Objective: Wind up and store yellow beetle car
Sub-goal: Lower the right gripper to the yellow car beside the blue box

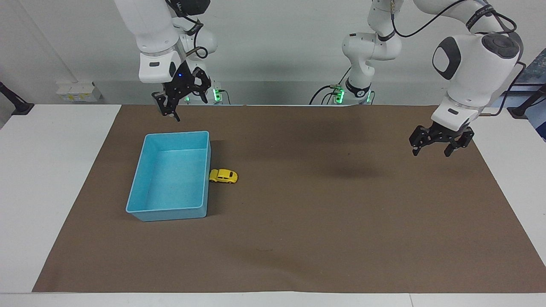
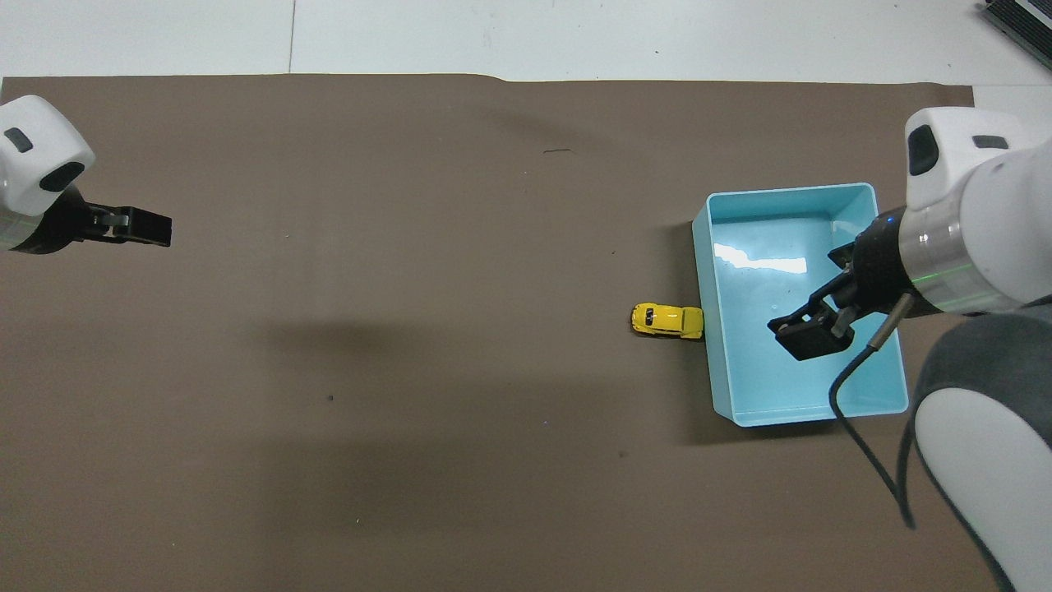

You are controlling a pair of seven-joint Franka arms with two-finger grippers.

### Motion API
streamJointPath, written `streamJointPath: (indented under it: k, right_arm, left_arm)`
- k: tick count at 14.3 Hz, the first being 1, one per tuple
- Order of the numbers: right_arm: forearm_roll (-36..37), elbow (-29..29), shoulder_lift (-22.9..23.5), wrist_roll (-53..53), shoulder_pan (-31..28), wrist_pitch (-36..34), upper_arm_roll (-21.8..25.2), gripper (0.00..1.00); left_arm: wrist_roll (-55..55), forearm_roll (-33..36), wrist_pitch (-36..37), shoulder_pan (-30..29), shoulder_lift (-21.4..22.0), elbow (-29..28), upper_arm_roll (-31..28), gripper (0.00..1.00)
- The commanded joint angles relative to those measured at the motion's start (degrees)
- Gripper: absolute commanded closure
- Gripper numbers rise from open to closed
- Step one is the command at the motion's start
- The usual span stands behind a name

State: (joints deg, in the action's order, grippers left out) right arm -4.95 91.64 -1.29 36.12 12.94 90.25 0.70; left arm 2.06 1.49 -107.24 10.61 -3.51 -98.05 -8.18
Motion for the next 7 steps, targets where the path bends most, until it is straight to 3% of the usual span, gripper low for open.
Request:
streamJointPath:
  k: [1,5,7]
  right_arm:
    - [0.1,5.5,-1.5,8.4,1.9,4.4,0.0,0.00]
    - [0.3,11.3,-1.2,19.3,4.9,11.5,0.0,0.00]
    - [2.1,12.9,0.0,21.3,6.7,13.8,0.0,0.00]
  left_arm:
    - [-4.5,-1.4,6.2,-0.2,0.2,4.3,0.8,0.00]
    - [-4.3,-2.5,15.6,-0.2,-0.4,10.2,1.1,0.00]
    - [-4.3,-6.4,15.6,-0.8,0.3,9.9,0.4,0.00]
